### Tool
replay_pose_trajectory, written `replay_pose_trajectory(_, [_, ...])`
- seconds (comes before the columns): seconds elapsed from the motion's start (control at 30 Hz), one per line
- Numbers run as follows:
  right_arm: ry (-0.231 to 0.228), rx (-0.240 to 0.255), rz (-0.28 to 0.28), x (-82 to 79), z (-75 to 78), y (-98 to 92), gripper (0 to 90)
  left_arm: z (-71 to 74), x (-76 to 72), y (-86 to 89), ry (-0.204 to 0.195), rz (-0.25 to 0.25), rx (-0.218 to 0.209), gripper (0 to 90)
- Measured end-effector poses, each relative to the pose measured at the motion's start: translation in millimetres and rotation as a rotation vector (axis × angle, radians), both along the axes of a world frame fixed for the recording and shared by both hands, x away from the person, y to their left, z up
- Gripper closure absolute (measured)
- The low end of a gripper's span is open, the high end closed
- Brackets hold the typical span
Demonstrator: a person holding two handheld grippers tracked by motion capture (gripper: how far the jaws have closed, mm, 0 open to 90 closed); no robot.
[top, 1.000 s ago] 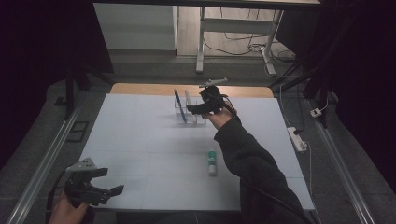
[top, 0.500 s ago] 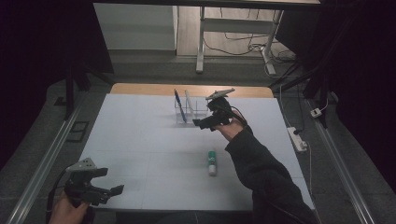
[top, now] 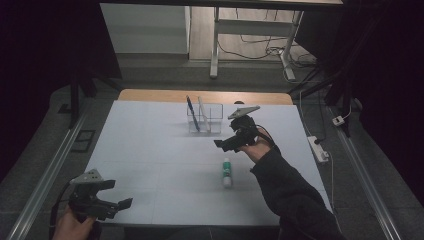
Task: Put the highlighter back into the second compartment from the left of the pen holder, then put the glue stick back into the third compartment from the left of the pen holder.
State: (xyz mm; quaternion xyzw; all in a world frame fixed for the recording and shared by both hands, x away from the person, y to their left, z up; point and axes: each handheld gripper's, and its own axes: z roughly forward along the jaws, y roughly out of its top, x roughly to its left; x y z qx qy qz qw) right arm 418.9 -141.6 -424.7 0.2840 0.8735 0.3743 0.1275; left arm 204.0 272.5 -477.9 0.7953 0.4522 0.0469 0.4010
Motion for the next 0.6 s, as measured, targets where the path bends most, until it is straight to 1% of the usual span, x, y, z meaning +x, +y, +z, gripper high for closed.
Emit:
replay_pose_trajectory(0.17, [0.008, -0.006, 0.001, -9.3, -5.2, -8.0, 0.0, 0.1, -0.2, -0.5, -0.001, -0.001, 0.002, 0.9])
replay_pose_trajectory(0.3, [0.024, -0.012, 0.004, -14.4, -10.6, -15.2, 0.0, 0.2, -0.2, -0.6, -0.001, -0.002, 0.003, 0.9])
replay_pose_trajectory(0.53, [0.041, -0.042, 0.009, -19.5, -19.8, -24.2, 0.0, 0.5, -0.5, -1.6, -0.005, -0.004, 0.009, 0.9])
replay_pose_trajectory(0.6, [0.046, -0.043, 0.013, -19.5, -21.8, -25.4, 0.0, 0.4, -0.2, -1.6, -0.004, -0.005, 0.009, 0.9])
